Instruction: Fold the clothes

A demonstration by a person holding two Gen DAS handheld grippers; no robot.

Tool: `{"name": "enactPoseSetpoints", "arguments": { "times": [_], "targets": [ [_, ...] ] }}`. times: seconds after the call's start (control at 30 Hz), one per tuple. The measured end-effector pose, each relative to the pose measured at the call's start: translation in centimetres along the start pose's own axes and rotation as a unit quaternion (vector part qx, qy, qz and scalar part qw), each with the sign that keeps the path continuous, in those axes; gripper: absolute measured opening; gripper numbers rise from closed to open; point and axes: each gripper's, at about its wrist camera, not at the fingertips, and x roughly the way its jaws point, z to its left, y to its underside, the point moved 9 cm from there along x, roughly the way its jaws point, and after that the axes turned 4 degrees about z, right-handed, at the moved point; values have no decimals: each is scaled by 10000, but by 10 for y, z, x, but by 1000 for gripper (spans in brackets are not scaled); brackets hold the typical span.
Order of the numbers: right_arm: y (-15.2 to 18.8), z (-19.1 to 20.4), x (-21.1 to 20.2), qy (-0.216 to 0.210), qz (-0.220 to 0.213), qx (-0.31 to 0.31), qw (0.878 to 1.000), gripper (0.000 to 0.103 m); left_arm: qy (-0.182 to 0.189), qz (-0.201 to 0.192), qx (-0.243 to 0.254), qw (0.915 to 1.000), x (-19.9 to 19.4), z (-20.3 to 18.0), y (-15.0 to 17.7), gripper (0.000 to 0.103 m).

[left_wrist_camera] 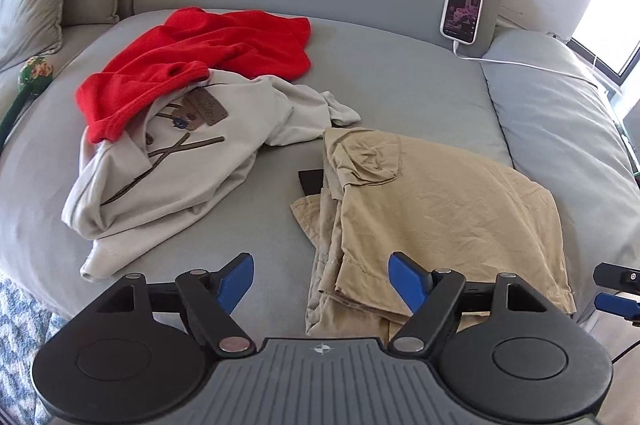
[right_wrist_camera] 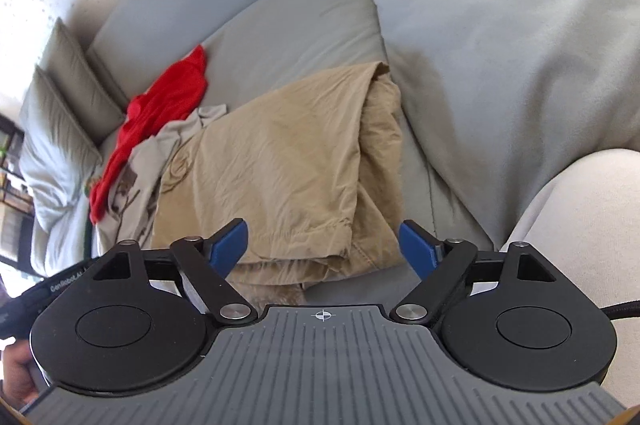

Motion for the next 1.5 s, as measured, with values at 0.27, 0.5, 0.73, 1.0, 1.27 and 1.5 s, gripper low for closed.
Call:
{"name": "enactPoseSetpoints", "arguments": {
  "times": [0.27, 0.5, 0.73, 1.0, 1.27, 1.5],
  "targets": [
    [-18, -32, 45, -29, 67, 531, 9986, 84, 226, 402, 399, 9981, 49, -9, 1, 71],
    [-16, -15, 69, 52, 48, -608, 9981, 53, 351, 597, 1147, 9910, 58, -32, 15, 51],
    [-22, 15, 71, 289, 250, -1720, 9844, 10, 190, 593, 904, 9940, 44, -32, 18, 26],
    [-79, 96, 57, 1173, -703, -3739, 9173, 6, 663, 876, -555, 9924, 32, -56, 45, 22],
    [-117, 95, 72, 1190, -146, -2658, 9565, 57, 190, 625, 492, 9966, 24, -74, 49, 38],
    [-68, 51, 14, 250, 459, -1178, 9917, 61, 129, 140, 1119, 9935, -17, -64, 55, 42]
  ]
}}
